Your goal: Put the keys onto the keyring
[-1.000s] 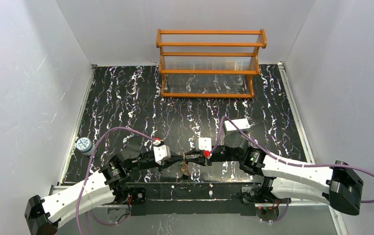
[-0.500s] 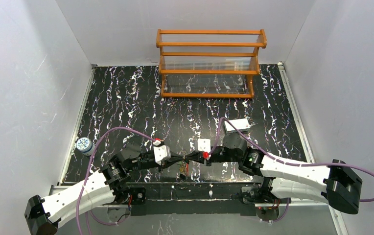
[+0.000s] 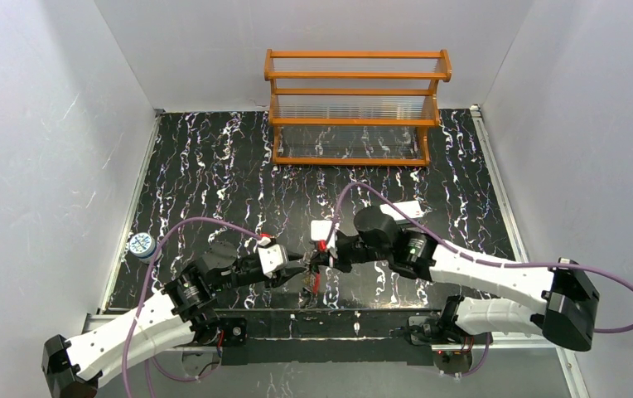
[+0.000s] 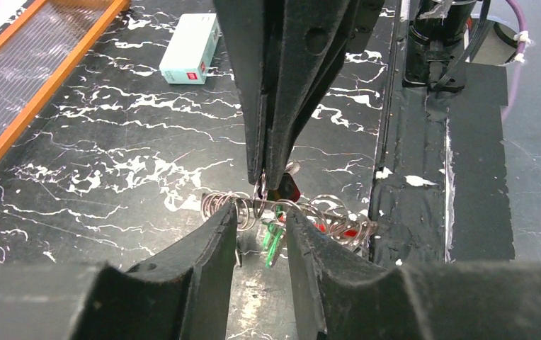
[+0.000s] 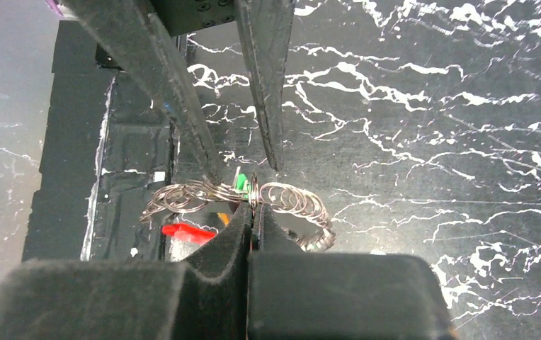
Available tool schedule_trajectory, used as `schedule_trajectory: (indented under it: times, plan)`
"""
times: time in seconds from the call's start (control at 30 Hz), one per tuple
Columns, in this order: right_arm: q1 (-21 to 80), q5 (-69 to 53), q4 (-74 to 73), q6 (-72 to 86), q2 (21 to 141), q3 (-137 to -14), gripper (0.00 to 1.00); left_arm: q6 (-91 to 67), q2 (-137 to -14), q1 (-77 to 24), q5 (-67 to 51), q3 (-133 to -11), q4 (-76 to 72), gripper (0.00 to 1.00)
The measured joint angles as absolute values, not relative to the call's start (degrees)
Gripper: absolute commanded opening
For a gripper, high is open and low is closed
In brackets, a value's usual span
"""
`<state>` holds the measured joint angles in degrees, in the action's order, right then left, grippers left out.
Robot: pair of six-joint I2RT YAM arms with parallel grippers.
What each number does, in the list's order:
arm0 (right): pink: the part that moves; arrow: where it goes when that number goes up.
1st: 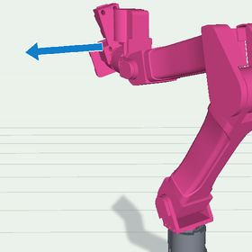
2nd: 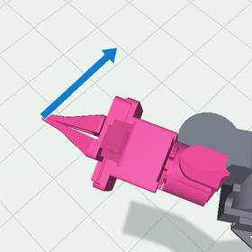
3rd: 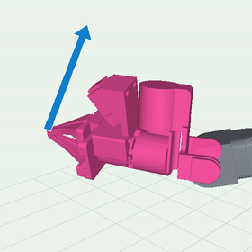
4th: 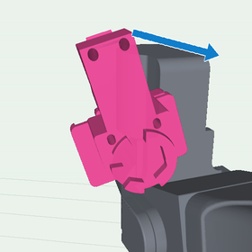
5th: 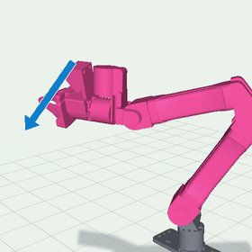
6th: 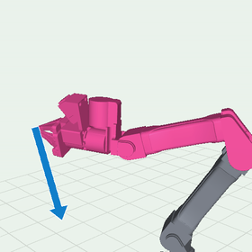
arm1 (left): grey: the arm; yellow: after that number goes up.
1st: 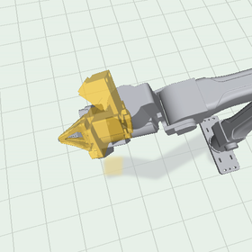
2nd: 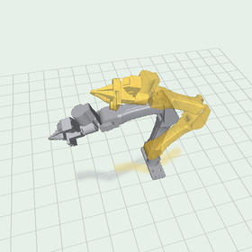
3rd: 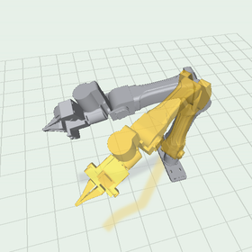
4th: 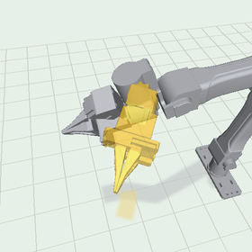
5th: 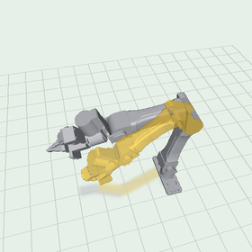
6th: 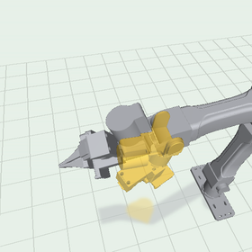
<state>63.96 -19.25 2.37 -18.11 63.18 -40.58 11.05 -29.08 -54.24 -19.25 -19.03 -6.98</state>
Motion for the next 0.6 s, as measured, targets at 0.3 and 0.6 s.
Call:
schedule_trajectory:
  times: [0.3,0.6]
  plan:
    - [63.18,-22.22,-12.91,-17.12,73.97,-53.01,0.01,12.69,-28.67,-54.26,-17.96,-19.25,-5.04,0.27]
    - [62.33,-25.71,-18.61,-17.06,77.58,-55.72,0.01,13.13,-31.03,-54.24,-18.11,-19.25,-5.02,0.20]
